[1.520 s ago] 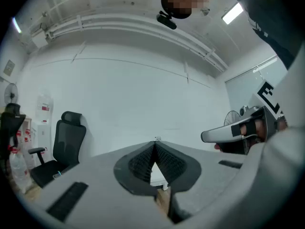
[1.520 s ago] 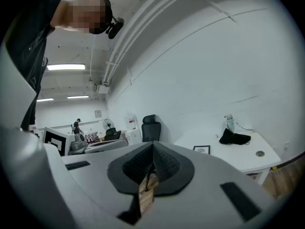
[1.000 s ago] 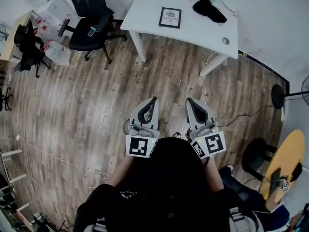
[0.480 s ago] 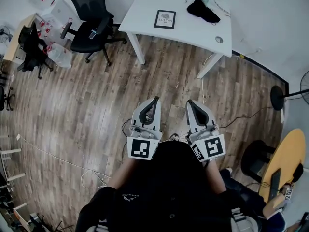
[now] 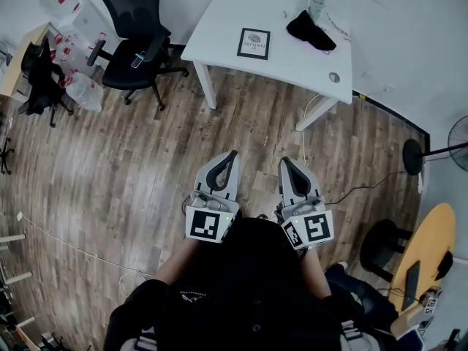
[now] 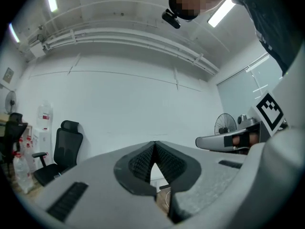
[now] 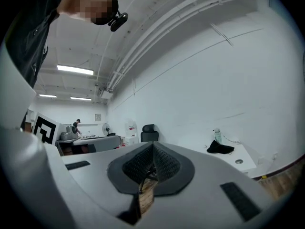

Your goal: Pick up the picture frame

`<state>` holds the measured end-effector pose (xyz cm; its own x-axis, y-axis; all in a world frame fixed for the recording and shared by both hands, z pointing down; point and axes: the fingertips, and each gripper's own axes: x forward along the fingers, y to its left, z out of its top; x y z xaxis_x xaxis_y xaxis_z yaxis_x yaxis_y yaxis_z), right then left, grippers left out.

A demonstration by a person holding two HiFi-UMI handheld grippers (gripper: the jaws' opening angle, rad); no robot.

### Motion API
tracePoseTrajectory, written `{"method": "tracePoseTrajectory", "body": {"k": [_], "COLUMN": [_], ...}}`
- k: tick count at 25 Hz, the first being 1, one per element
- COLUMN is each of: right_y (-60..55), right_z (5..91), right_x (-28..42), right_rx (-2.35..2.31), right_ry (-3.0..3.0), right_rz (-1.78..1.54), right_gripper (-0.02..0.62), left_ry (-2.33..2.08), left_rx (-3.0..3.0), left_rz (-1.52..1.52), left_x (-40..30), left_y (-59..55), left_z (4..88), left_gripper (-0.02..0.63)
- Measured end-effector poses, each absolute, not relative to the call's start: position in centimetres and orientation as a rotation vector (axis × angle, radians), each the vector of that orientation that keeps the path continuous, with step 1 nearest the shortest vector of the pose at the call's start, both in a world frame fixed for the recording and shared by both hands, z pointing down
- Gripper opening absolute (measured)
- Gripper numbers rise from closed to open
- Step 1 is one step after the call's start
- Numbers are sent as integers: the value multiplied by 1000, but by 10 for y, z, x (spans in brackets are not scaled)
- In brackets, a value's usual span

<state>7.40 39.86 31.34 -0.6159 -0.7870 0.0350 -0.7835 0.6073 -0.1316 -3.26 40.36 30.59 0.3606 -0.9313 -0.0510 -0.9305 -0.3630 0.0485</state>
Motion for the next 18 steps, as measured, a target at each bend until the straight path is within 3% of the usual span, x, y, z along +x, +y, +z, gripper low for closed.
{"method": "tracePoseTrajectory", "body": {"k": [18], "right_y": [350], "right_z": [320], "right_x": [35], "right_rx": [-1446], "right_ry": [2750], "right_rz": [-260], "right_gripper": [-2], "left_ry": [-1776], "left_rx": [2582], "left_rz": [-182], "left_x": [-81], "left_y": [352], "left_z": [311], "left_gripper": [6]}}
